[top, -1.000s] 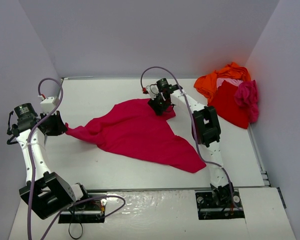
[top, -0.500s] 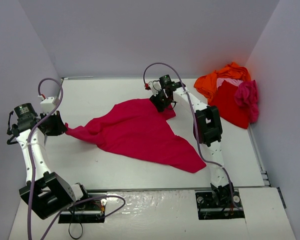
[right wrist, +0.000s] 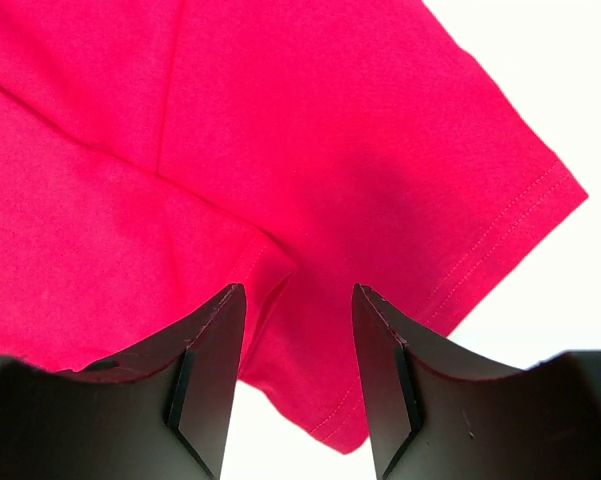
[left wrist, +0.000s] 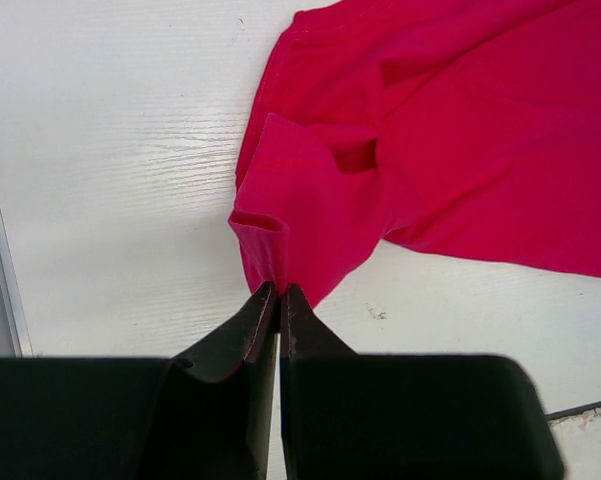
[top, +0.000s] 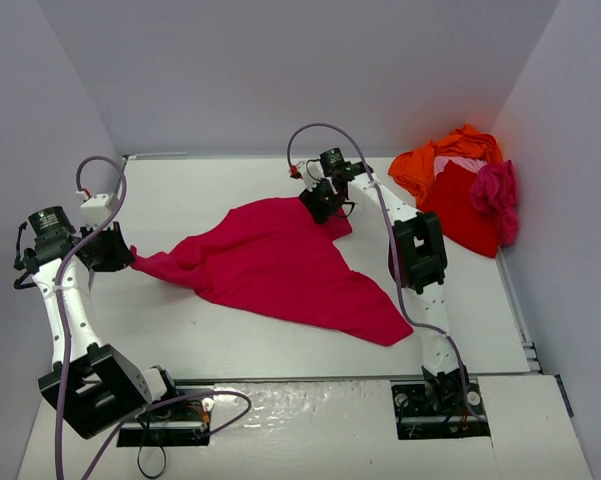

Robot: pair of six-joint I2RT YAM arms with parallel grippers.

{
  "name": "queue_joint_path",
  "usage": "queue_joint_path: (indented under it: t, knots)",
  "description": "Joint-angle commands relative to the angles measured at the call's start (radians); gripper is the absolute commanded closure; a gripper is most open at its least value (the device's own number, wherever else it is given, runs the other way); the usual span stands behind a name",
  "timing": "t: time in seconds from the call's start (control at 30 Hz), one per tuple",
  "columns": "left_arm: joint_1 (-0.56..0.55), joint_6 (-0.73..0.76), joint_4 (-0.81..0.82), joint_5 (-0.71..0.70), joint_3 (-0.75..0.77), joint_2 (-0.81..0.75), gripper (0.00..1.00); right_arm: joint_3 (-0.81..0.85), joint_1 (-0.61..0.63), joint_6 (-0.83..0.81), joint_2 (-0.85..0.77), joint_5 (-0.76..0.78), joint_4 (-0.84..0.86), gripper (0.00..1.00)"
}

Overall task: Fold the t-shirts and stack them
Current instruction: Flatten out the tshirt

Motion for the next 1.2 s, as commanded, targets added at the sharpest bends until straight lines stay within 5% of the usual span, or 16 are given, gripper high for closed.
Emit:
queue_joint_path:
  t: [0.0, 0.87, 1.0, 1.17]
  knots:
    - [-0.004, 0.01, 0.025, 0.01, 0.023, -0.016, 1.0, 0.029, 0.006, -0.006, -0.084, -0.048, -0.015, 0.56]
    - [-0.004, 0.016, 0.031, 0.004, 0.004, -0.009, 1.0, 0.051, 0.021, -0.02, 0.037, -0.046, -0.045, 0.6]
    - [-0.004, 0.016, 0.033, 0.005, 0.001, -0.008, 1.0, 0.044, 0.025, -0.038, 0.043, -0.05, -0.061, 0.71]
    - [-0.004, 0.016, 0.034, 0.002, -0.002, -0.009, 1.0, 0.041, 0.031, -0.061, 0.039, -0.053, -0.078, 0.99]
